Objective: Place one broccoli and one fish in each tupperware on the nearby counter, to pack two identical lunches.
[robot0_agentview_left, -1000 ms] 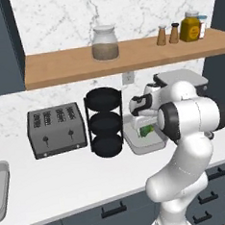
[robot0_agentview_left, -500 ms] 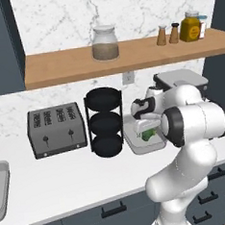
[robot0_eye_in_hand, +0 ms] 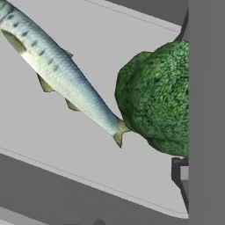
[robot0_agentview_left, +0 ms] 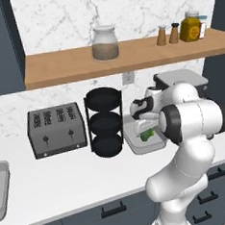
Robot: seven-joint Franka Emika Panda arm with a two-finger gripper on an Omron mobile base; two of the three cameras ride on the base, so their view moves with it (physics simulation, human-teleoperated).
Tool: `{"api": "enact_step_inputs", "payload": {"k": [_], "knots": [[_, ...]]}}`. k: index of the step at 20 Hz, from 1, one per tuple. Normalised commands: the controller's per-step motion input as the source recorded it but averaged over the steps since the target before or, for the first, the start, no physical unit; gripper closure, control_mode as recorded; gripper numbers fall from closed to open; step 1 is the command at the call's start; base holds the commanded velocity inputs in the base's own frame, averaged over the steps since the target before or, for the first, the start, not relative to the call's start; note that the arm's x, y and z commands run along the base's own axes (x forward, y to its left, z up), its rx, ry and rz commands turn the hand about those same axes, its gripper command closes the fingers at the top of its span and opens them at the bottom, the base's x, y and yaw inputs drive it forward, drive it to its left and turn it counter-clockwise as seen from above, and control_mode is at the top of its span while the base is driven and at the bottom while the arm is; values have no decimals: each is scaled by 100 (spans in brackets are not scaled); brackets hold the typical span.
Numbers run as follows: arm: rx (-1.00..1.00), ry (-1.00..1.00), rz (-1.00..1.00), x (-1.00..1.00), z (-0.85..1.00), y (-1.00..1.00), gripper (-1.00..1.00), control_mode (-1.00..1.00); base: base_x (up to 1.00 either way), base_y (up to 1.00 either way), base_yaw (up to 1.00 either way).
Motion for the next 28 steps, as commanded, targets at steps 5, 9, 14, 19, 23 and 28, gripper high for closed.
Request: {"api": "enact_step_inputs", "payload": {"k": [5,9,14,19,23,28], "knots": [[0,-1,6,13,0,2,-100,-100,0,0,0],[0,-5,5,2,0,0,-100,-100,0,0,0],[0,-18,1,-22,10,0,-100,-100,0,0,0],[0,-11,0,-31,17,0,-100,-100,0,0,0],[0,-2,0,-99,18,0,-100,-100,0,0,0],[0,0,0,-87,33,8,-100,-100,0,0,0]]}}
